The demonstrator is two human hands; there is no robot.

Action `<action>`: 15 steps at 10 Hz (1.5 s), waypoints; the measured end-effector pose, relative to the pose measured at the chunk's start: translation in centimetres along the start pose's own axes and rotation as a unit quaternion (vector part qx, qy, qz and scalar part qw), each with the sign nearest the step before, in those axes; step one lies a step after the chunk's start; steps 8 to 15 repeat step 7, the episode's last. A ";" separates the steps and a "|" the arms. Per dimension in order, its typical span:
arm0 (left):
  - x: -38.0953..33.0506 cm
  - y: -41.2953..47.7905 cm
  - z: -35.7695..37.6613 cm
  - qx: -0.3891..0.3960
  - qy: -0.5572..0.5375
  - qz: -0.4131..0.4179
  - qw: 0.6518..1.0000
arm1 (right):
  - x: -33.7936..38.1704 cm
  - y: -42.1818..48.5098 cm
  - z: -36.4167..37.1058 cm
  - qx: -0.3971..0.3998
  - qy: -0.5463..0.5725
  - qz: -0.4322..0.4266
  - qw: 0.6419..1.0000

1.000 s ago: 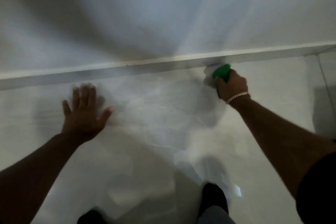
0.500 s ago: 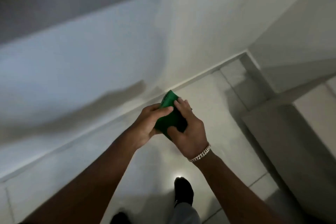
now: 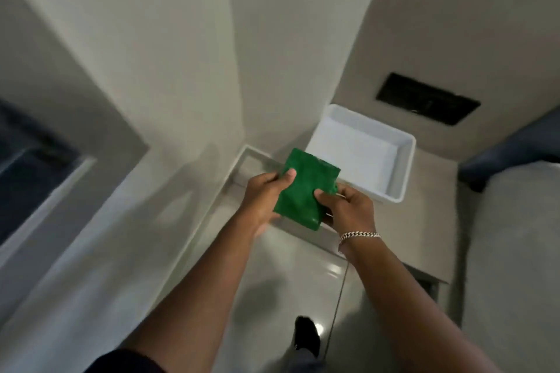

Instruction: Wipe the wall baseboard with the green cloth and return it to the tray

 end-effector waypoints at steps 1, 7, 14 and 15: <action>-1.1 5.3 7.1 0.016 0.090 0.028 0.995 | 2.5 7.3 -4.8 -0.074 -0.026 -0.031 0.996; 1.1 25.0 19.1 0.016 0.411 0.095 0.907 | 2.2 28.8 -9.7 -0.138 -0.198 -0.023 0.970; 1.1 25.0 19.1 0.016 0.411 0.095 0.907 | 2.2 28.8 -9.7 -0.138 -0.198 -0.023 0.970; 1.1 25.0 19.1 0.016 0.411 0.095 0.907 | 2.2 28.8 -9.7 -0.138 -0.198 -0.023 0.970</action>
Point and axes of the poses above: each hand's wrist, its own y-axis towards the middle knuckle, its own z-axis out of the palm, x = y × z, the point moved 9 cm from there along y, towards the middle knuckle, and after that the axes turned 6 degrees about -x, right-handed, at the moved point
